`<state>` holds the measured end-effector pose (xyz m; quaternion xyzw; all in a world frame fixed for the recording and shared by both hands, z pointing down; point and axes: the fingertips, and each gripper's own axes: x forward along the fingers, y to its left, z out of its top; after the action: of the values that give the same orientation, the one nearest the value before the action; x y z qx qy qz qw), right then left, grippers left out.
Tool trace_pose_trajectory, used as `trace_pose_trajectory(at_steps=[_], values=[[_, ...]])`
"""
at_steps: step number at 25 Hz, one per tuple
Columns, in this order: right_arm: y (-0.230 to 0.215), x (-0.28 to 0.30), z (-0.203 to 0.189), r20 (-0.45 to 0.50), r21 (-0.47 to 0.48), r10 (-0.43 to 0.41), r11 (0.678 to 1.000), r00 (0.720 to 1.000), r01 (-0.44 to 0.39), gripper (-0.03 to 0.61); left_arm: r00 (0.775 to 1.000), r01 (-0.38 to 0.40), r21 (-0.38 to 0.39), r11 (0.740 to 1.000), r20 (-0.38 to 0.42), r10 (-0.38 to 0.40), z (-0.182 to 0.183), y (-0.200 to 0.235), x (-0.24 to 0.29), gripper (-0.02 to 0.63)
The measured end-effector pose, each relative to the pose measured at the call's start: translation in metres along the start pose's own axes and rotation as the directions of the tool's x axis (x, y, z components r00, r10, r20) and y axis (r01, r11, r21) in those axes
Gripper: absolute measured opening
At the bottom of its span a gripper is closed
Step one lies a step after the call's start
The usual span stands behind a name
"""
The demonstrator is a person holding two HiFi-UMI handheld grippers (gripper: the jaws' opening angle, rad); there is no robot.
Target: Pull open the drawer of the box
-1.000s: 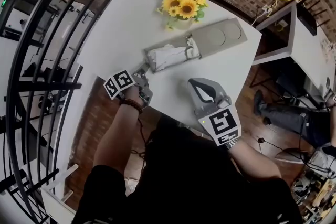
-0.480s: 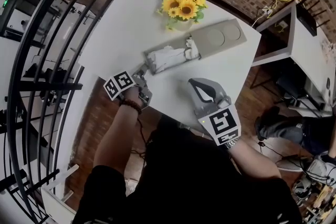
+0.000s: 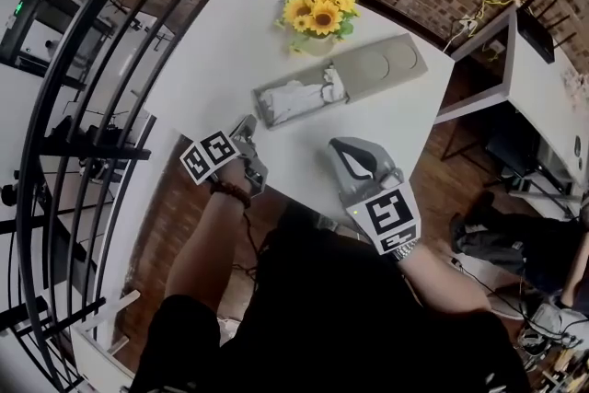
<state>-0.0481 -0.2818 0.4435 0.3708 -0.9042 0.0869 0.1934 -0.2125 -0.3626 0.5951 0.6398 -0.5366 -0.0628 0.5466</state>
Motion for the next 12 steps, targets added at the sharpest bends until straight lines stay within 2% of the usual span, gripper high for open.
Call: trace_pose_trajectory(at_steps=[4, 7, 10, 12], values=[[0.005, -0.013, -0.001, 0.017, 0.001, 0.002, 1.0, 1.0, -0.002, -0.008, 0.999, 0.039, 0.081, 0.996, 0.003, -0.039, -0.015, -0.033, -0.018, 0.014], [0.008, -0.024, -0.002, 0.03, 0.0, 0.001, 1.0, 1.0, -0.001, -0.008, 0.997, 0.077, 0.176, 0.981, -0.009, -0.076, -0.029, -0.063, -0.033, 0.014], [0.009, -0.035, -0.002, 0.043, 0.002, -0.004, 1.0, 0.999, 0.004, -0.008, 0.993, 0.115, 0.299, 0.947, -0.037, -0.109, -0.048, -0.095, -0.048, 0.014], [0.009, -0.043, -0.003, 0.049, 0.003, -0.008, 1.0, 0.999, 0.008, -0.008, 0.991, 0.133, 0.39, 0.911, -0.054, -0.122, -0.062, -0.115, -0.058, 0.014]])
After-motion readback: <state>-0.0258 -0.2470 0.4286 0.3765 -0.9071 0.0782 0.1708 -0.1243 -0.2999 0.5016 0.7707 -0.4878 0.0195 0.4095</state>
